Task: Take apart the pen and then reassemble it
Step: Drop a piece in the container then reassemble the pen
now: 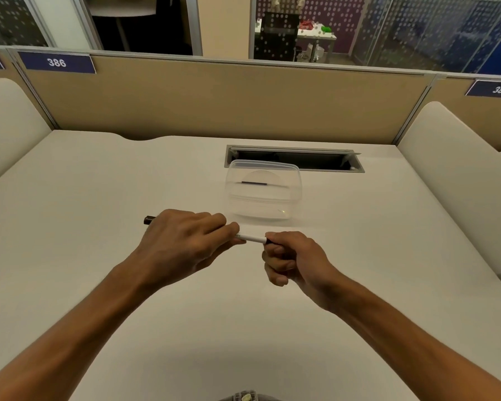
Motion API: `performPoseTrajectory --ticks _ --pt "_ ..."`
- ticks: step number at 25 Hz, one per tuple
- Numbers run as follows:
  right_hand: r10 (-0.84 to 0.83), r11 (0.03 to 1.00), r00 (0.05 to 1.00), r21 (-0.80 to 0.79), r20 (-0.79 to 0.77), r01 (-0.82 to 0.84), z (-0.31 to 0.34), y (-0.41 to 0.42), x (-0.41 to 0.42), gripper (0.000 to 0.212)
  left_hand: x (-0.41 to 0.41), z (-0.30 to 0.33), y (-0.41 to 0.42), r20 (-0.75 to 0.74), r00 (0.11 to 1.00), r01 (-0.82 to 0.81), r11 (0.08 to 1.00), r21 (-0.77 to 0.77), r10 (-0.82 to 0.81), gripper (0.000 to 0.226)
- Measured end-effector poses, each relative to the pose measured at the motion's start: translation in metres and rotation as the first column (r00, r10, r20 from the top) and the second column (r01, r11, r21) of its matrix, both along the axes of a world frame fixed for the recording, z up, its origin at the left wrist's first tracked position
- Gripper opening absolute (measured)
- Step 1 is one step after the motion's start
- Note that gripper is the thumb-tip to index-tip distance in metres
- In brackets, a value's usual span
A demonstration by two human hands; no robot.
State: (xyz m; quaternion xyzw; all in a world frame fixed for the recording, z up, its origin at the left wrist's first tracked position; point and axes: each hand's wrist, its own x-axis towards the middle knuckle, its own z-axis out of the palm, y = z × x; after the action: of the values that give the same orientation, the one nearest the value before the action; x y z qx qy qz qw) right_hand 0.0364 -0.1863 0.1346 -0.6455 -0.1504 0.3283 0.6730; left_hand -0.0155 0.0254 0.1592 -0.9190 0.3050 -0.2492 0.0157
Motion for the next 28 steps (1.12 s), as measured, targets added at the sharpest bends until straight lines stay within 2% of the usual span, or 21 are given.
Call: performPoseTrajectory --ticks 1,3,4,5,7,8,9,11,13,14,17,18,19,20,21,22,24,25,26,27,28 --pt "-0.005 1.0 0.999 -0.026 0.045 0.007 0.0 -0.001 0.0 0.049 0.001 0.0 -0.001 -0.033 0.999 0.006 1.0 -0.02 -0.007 0.028" --pt "-0.038 0.992 0.934 -0.098 0.355 0.077 -0.005 0.0 -0.002 0.045 0.003 0.001 -0.001 -0.13 0.992 -0.006 0.994 -0.109 -0.008 0.033" --pt "-0.043 0.976 0.806 -0.147 0.591 0.159 -0.008 -0.001 -0.003 0.04 0.003 0.001 -0.001 -0.172 0.985 -0.032 0.985 -0.168 0.002 0.034" --pt "-0.005 0.947 0.6 -0.189 0.8 0.26 -0.01 -0.002 -0.003 0.034 0.004 0.001 -0.001 -0.215 0.976 -0.07 0.971 -0.229 0.02 0.035" --pt "0.117 0.909 0.191 -0.182 0.975 0.374 -0.012 -0.007 0.002 0.026 0.004 0.0 0.001 -0.336 0.941 -0.156 0.929 -0.334 0.037 0.035" --pt "0.165 0.91 0.053 -0.173 0.985 0.377 -0.013 -0.01 0.004 0.025 0.004 0.0 0.003 -0.404 0.915 -0.185 0.904 -0.386 0.015 0.035" --pt "0.197 0.914 -0.041 -0.168 0.98 0.37 -0.013 -0.012 0.006 0.023 0.005 0.0 0.004 -0.463 0.886 -0.201 0.875 -0.441 -0.03 0.034" --pt "0.214 0.919 -0.14 -0.151 0.967 0.364 -0.013 -0.013 0.011 0.018 0.005 0.001 0.005 -0.543 0.829 -0.217 0.819 -0.532 -0.133 0.029" --pt "0.203 0.93 -0.128 -0.15 0.971 0.335 -0.011 -0.012 0.012 0.021 0.005 0.003 0.005 -0.572 0.802 -0.228 0.794 -0.563 -0.175 0.022" --pt "0.193 0.936 -0.078 -0.159 0.978 0.313 -0.011 -0.012 0.012 0.024 0.004 0.004 0.005 -0.564 0.808 -0.224 0.798 -0.56 -0.17 0.022" --pt "0.146 0.952 0.164 -0.183 0.976 0.245 -0.008 -0.009 0.005 0.026 0.0 0.006 0.003 -0.448 0.892 -0.182 0.866 -0.465 -0.053 0.033" --pt "0.104 0.962 0.32 -0.177 0.942 0.208 -0.008 -0.007 0.001 0.028 -0.002 0.008 0.002 -0.375 0.927 -0.156 0.898 -0.41 -0.01 0.036" --pt "0.048 0.979 0.541 -0.147 0.839 0.142 -0.007 -0.005 -0.002 0.032 -0.003 0.01 0.001 -0.3 0.954 -0.123 0.928 -0.351 0.013 0.038" --pt "-0.001 0.994 0.761 -0.082 0.649 0.071 -0.004 -0.001 -0.005 0.036 -0.005 0.012 0.001 -0.247 0.969 -0.093 0.953 -0.29 0.02 0.038" --pt "-0.006 1.0 0.907 -0.025 0.421 0.018 -0.001 0.001 -0.006 0.039 -0.006 0.014 0.0 -0.217 0.976 -0.069 0.97 -0.231 0.018 0.038" --pt "-0.001 1.0 0.965 0.006 0.261 -0.001 0.002 0.002 -0.007 0.041 -0.006 0.015 0.0 -0.199 0.98 -0.052 0.981 -0.185 0.014 0.038" --pt "0.004 1.0 0.981 -0.008 0.194 -0.003 0.005 0.002 -0.006 0.042 -0.005 0.017 0.001 -0.183 0.983 -0.04 0.987 -0.159 0.01 0.037" --pt "0.003 1.0 0.961 -0.02 0.275 0.002 0.006 0.002 -0.007 0.042 -0.004 0.018 0.001 -0.187 0.982 -0.043 0.984 -0.172 0.01 0.037" --pt "-0.01 0.997 0.886 -0.06 0.463 0.042 0.006 0.001 -0.008 0.039 -0.004 0.018 0.002 -0.198 0.98 -0.052 0.979 -0.198 0.012 0.038" --pt "0.0 0.985 0.702 -0.119 0.712 0.121 0.004 -0.001 -0.007 0.034 -0.003 0.018 0.002 -0.217 0.976 -0.064 0.972 -0.228 0.014 0.039" --pt "0.069 0.953 0.402 -0.18 0.913 0.245 0.003 -0.005 -0.004 0.029 -0.003 0.018 0.002 -0.24 0.971 -0.077 0.962 -0.262 0.012 0.04"
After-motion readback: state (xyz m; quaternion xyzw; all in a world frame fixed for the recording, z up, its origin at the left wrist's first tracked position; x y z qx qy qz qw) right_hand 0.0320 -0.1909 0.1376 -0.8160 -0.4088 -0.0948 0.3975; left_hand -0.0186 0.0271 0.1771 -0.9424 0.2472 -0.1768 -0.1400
